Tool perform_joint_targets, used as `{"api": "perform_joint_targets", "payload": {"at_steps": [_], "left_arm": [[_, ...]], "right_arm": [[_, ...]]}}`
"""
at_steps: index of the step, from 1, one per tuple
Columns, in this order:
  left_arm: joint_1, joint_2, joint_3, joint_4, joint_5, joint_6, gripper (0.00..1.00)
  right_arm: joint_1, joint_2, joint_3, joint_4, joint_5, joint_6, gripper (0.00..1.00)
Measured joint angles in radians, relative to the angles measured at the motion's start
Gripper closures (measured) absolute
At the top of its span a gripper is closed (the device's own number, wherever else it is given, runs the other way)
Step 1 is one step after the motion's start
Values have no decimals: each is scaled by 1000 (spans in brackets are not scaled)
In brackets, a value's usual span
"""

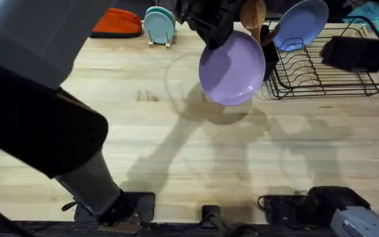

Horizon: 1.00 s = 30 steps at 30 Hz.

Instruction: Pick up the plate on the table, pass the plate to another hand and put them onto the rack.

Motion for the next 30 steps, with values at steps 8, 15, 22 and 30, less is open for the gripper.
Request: {"api": "perform_joint_targets", "payload": {"at_steps": [8,15,22,30], "left_arm": [[0,0,1,-2,0,10,959],[0,0,1,-2,0,11,959],[0,0,1,-2,0,11,959],[0,0,2,-3,0,11,959]], "right_arm": [[-1,0,0,-120,-195,22,4],[-1,0,0,-144,-235,87,4],[-1,0,0,-144,-240,112,4],[-1,6,0,-144,-240,112,3]]}}
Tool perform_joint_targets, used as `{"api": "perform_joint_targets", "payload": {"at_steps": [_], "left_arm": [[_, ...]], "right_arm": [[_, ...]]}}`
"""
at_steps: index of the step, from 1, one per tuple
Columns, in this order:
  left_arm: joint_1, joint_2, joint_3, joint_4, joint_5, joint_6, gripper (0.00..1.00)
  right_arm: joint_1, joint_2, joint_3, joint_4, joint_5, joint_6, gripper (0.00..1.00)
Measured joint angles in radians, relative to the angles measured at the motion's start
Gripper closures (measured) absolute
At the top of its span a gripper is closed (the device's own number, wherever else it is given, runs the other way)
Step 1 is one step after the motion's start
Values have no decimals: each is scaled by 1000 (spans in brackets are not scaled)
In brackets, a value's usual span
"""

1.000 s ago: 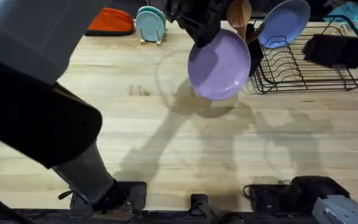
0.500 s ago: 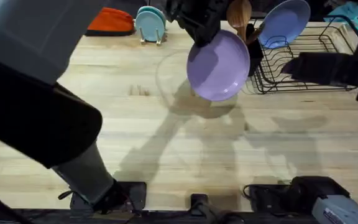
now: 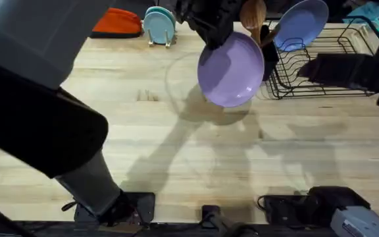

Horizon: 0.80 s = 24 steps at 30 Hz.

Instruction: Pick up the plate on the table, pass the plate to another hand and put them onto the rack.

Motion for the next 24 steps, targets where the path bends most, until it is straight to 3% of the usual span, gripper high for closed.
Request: {"api": "perform_joint_targets", "payload": {"at_steps": [24], "left_arm": [[0,0,0,0,0,0,959]], "right_arm": [[0,357,1,4,-11,4,3]]}}
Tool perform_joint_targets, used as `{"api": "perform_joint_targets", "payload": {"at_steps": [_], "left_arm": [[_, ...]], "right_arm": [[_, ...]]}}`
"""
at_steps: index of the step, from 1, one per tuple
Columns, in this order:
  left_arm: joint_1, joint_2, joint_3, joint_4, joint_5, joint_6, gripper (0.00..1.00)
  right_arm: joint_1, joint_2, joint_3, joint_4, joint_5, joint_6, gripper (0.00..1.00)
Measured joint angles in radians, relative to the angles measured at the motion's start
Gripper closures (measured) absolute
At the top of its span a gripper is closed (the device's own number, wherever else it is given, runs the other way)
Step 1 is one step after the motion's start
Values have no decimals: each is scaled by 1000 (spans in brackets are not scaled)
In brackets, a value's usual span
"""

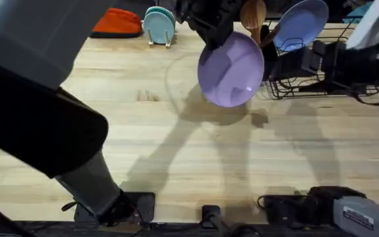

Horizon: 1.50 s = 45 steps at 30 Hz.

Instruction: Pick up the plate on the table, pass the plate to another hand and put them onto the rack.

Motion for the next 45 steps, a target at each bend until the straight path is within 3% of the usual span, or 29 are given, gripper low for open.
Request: {"api": "perform_joint_targets", "payload": {"at_steps": [20,30,36,41,42,43,45], "left_arm": [[0,0,0,0,0,0,959],[0,0,0,0,0,0,959],[0,0,0,0,0,0,959],[0,0,0,0,0,0,959],[0,0,0,0,0,0,959],[0,0,0,0,0,0,959],[0,0,0,0,-3,0,959]], "right_arm": [[185,90,-2,146,1,15,4],[226,90,-141,302,1,102,4],[256,90,-162,342,1,134,14],[262,90,-163,342,1,146,152],[262,90,-163,342,1,147,212],[262,90,-163,342,1,150,365],[262,90,-163,341,2,153,466]]}}
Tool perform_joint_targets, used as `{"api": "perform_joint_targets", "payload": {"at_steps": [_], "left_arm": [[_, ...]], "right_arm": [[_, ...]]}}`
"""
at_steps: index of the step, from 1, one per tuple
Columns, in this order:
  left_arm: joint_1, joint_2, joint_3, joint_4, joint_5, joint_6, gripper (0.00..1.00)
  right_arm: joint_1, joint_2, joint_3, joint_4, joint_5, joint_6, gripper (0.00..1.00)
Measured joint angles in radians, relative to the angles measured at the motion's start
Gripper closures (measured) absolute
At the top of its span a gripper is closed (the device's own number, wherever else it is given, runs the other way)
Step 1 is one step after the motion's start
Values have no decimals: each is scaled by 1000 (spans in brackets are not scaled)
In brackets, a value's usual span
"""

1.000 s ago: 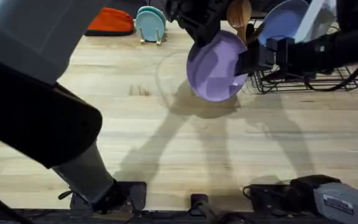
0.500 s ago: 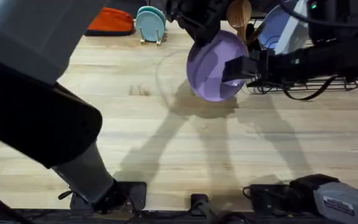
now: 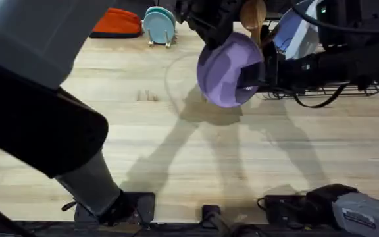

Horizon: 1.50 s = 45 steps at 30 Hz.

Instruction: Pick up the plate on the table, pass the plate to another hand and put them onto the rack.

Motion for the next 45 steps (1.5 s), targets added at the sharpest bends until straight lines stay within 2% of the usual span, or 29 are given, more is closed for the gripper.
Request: {"api": "perform_joint_targets", "payload": {"at_steps": [2,4,7,8,17,19,23,24,25,33,37,45], "left_arm": [[0,0,0,0,-4,0,959],[0,0,0,0,-9,0,959],[3,0,0,0,-25,0,959],[6,0,0,-1,-33,1,959],[9,0,0,-3,-41,4,957],[8,0,0,-7,-34,8,753],[2,0,0,-21,-21,11,150],[2,0,0,-22,-19,8,43],[2,0,0,-22,-18,8,18],[2,0,0,0,-18,8,8],[2,0,11,-11,-53,8,8],[2,0,167,-53,-99,8,6]], "right_arm": [[0,0,0,0,8,0,510],[0,0,0,-1,24,1,609],[0,0,-2,-8,45,8,884],[0,0,-2,-7,48,12,943],[0,0,-3,0,48,15,966],[0,0,-2,1,47,15,967],[0,-4,-3,-2,48,15,968],[0,-12,-3,-2,48,15,968],[0,-21,-4,-2,48,15,968],[0,-70,-4,-41,48,15,969],[0,-70,-4,-91,51,14,969],[0,-70,-4,-140,139,7,968]]}}
